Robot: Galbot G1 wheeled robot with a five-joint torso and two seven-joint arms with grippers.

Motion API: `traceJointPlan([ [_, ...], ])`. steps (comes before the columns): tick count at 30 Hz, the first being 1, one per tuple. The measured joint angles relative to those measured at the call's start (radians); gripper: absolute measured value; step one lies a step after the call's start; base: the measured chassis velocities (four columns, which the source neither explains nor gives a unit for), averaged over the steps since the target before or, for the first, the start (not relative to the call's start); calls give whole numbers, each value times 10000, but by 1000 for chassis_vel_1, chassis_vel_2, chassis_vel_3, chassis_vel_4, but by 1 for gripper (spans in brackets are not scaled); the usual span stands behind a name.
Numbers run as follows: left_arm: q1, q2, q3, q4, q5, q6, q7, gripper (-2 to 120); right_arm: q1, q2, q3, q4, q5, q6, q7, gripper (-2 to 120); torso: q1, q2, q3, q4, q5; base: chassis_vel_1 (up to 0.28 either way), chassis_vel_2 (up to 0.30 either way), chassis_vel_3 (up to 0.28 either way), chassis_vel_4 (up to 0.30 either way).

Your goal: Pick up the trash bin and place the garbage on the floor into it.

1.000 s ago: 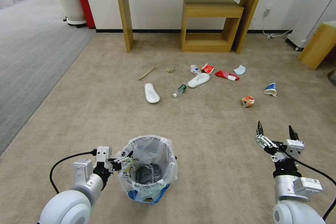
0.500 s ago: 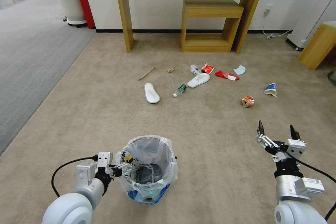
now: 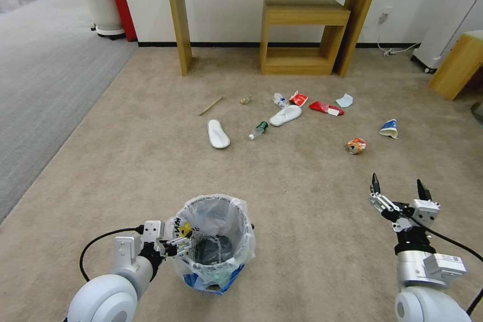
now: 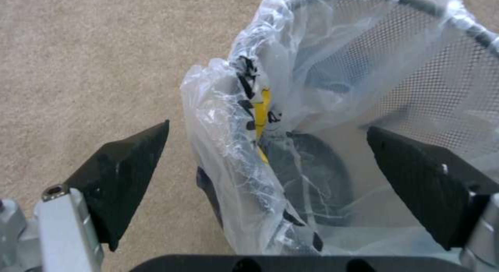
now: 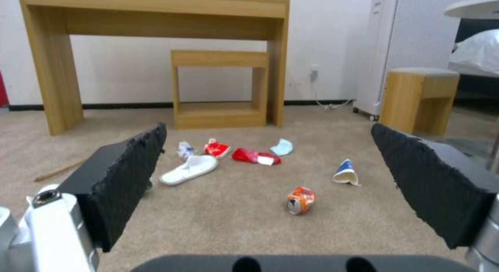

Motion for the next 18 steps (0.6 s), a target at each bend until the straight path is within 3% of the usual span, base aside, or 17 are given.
traceJointPlan([
  [18,-291,-149,-32,646,-212,0,-172,100,256,-59,-88,-308,-2,-149,1,100,0,0,0,0,0,0,0,0,0],
])
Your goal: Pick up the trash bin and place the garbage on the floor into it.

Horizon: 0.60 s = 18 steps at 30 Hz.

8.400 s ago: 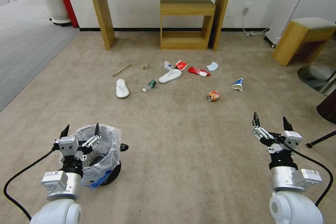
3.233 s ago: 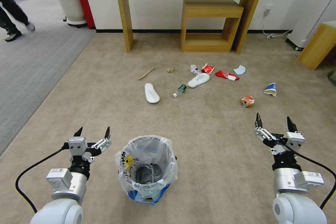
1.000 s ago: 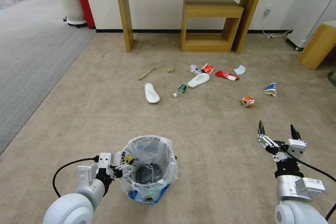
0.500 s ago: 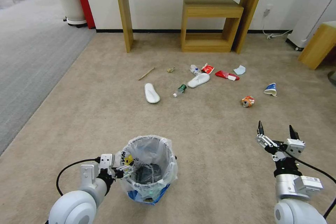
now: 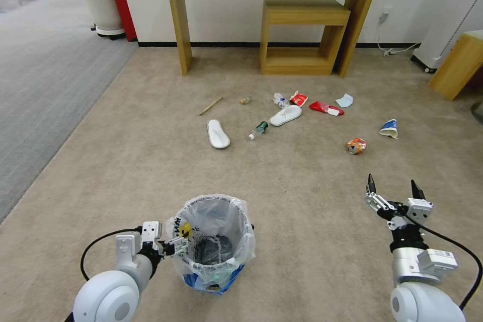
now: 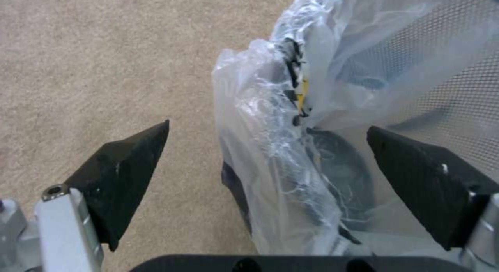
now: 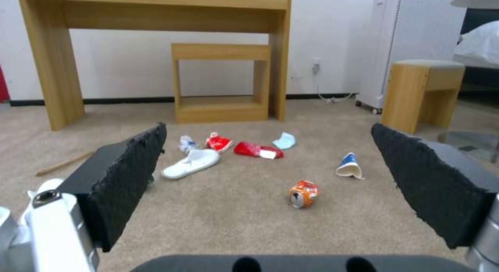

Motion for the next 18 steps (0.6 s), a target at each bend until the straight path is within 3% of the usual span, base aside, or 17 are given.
traceJointPlan([
  [18,-218,-245,120,589,43,-23,-94,100,185,-164,-13,-321,90,0,11,100,0,0,0,0,0,0,0,0,0],
])
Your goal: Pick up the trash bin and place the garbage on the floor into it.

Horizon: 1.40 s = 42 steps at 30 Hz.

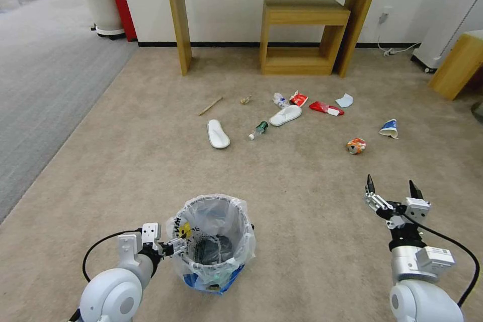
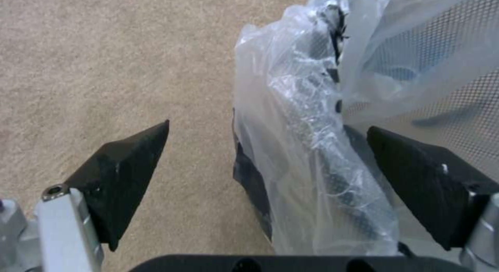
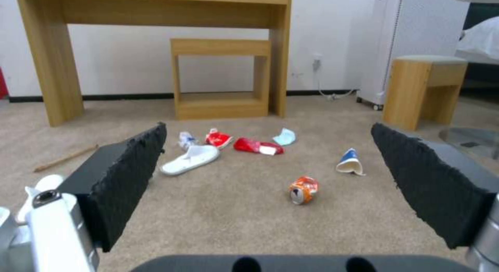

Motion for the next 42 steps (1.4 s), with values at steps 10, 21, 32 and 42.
traceJointPlan([
  [10,13,-69,18,57,35,-9,-22,100,29,-37,-25,-45,19,25,3,100,0,0,0,0,0,0,0,0,0],
  [21,6,-139,47,179,83,-17,-44,100,67,-40,-69,-141,19,62,4,100,0,0,0,0,0,0,0,0,0],
  [32,-416,-190,63,550,-6,-77,-170,100,125,-60,-96,-232,0,64,1,100,0,0,0,0,-1,0,0,0,0],
  [42,-528,-187,76,619,-32,-101,-199,100,123,-98,-66,-230,14,58,1,100,0,0,0,0,0,0,0,0,0],
])
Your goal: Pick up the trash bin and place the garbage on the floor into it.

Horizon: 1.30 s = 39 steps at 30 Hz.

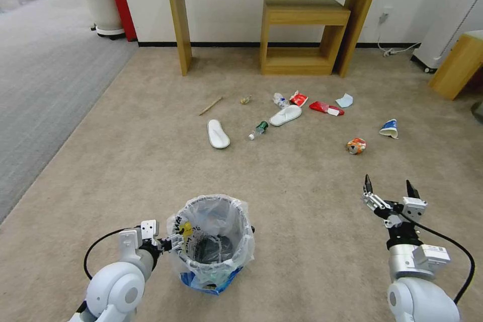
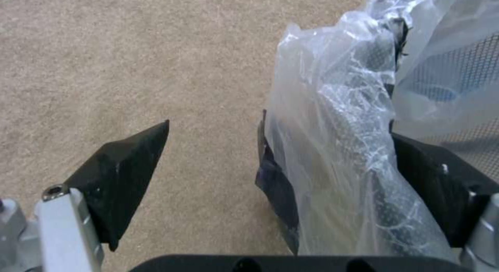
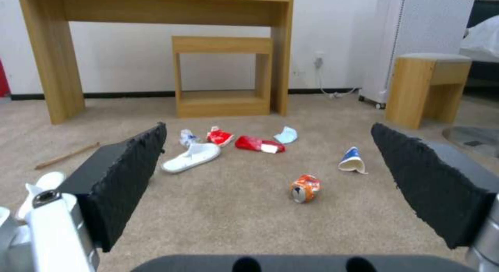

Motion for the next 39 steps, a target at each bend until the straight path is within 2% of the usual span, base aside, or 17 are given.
traceJointPlan([
  [25,196,-32,-35,-11,164,-9,72,97,-36,51,-3,65,-2,58,7,100,0,0,0,0,0,0,0,0,0],
  [28,205,-38,-43,-6,216,-32,115,93,-41,66,-7,67,-13,76,7,100,0,0,0,0,0,0,0,0,0],
  [39,267,-180,-67,238,1051,-498,584,55,-68,106,-19,35,-55,201,9,100,0,0,0,0,0,0,0,0,0],
])
